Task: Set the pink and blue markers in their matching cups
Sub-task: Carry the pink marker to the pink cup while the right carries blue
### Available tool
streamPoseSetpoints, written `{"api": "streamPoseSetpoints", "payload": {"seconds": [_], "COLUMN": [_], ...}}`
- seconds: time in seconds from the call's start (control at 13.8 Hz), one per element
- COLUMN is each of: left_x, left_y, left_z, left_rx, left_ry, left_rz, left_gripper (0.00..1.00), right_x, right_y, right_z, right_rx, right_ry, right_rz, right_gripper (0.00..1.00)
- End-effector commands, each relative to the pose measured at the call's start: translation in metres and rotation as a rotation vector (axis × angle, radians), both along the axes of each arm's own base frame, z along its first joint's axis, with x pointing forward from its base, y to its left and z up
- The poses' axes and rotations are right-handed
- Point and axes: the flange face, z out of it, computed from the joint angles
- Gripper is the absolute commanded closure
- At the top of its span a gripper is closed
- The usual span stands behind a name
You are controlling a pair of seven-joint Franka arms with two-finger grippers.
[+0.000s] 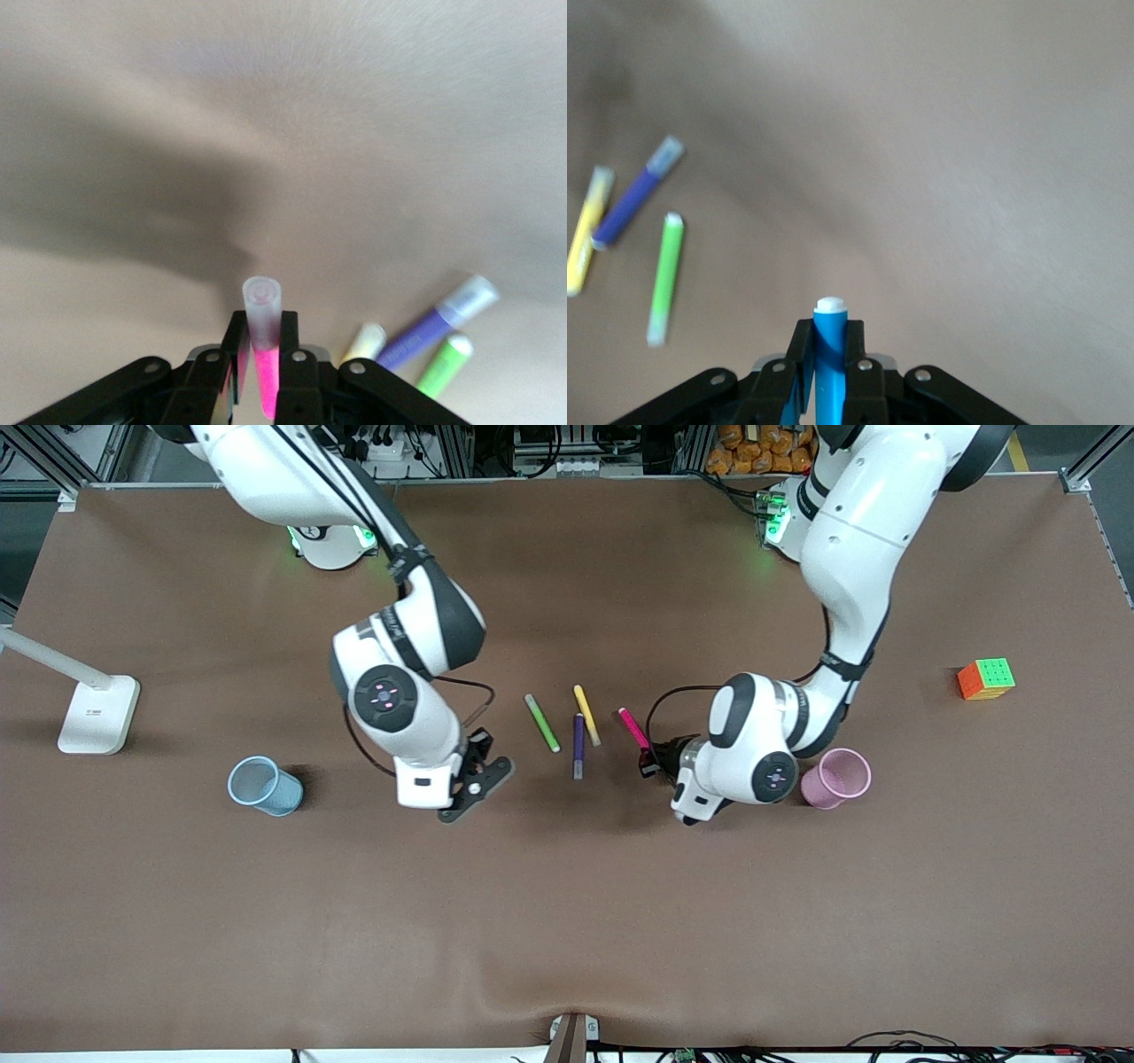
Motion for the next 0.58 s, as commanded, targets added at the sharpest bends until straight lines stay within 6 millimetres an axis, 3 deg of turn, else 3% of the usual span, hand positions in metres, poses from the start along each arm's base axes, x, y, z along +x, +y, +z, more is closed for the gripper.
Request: {"api": "streamPoseSetpoints", "payload": {"seconds": [0.0, 0.22, 0.51], "left_x": [0.010, 0.008, 0.013], "left_y": [0.029, 0.042, 0.096], "left_z": [0.057, 0.110, 0.175], "left_rx": [0.025, 0.041, 0.054], "left_ry": [0.008, -0.008, -0.023], "left_rz": [0.069, 0.045, 0.073], "left_gripper": [1.00, 1.00, 1.00], "right_x": [0.008, 0.017, 0.024], "right_y": [-0.051, -0.098, -0.148], "right_z": [0.004, -0.001, -0.008], "right_rx": [-0.074, -0.183, -0.375], "right_ry": [0.052, 0.099, 0.149], "right_rz": [0.085, 0.153, 0.292], "right_gripper": [1.00, 1.00, 1.00]}}
